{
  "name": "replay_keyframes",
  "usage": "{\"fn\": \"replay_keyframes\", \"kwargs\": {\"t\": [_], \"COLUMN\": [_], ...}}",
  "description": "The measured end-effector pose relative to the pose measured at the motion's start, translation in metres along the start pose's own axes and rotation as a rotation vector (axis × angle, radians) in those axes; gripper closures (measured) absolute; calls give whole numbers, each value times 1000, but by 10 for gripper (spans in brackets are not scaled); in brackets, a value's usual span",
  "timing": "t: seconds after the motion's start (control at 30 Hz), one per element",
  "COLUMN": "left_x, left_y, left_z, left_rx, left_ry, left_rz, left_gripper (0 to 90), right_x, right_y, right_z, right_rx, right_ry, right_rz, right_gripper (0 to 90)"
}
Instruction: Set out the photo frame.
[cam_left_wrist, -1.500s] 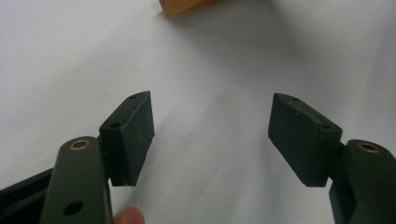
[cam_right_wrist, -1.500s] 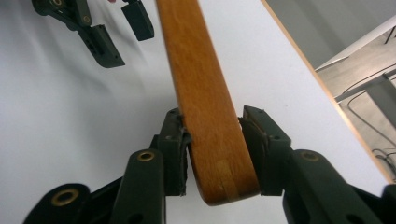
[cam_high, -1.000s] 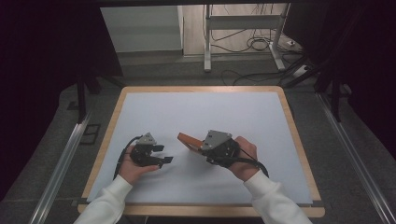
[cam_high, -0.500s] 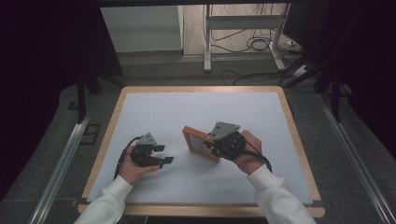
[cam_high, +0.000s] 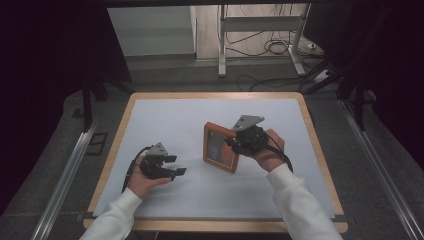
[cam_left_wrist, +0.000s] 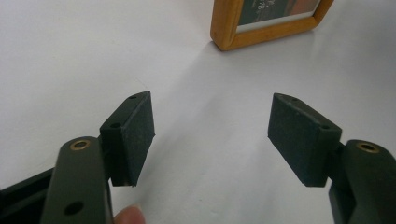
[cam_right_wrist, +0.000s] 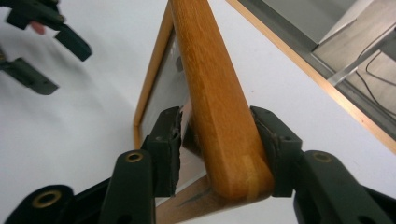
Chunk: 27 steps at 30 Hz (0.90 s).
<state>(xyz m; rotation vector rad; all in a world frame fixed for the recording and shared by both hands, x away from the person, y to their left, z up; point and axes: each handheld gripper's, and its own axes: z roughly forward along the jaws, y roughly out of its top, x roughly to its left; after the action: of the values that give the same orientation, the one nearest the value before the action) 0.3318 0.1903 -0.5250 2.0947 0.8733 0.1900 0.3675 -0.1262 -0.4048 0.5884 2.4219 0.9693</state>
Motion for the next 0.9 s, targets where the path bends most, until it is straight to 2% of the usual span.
{"fn": "replay_keyframes", "kwargs": {"t": [0.17,0.37,0.6,0.7,0.73,0.83,0.9], "left_x": [1,0,0,0,0,1,1], "left_y": [0,0,0,0,0,0,0], "left_z": [1,-1,0,0,0,-1,-2], "left_rx": [3,-3,-1,0,1,-1,-4], "left_ry": [0,1,-1,-1,-1,0,0], "left_rz": [-3,5,0,1,1,3,3], "left_gripper": [311,311,311,310,310,308,307], "right_x": [-12,-26,-30,-30,-31,-34,-35], "right_y": [-2,-9,-16,-17,-18,-22,-25], "right_z": [8,15,19,19,18,11,5], "right_rx": [13,10,7,5,-3,-57,-77], "right_ry": [-14,-18,-19,-31,-36,-58,-74], "right_rz": [36,115,143,152,162,244,267], "right_gripper": [496,466,429,378,355,277,249]}}
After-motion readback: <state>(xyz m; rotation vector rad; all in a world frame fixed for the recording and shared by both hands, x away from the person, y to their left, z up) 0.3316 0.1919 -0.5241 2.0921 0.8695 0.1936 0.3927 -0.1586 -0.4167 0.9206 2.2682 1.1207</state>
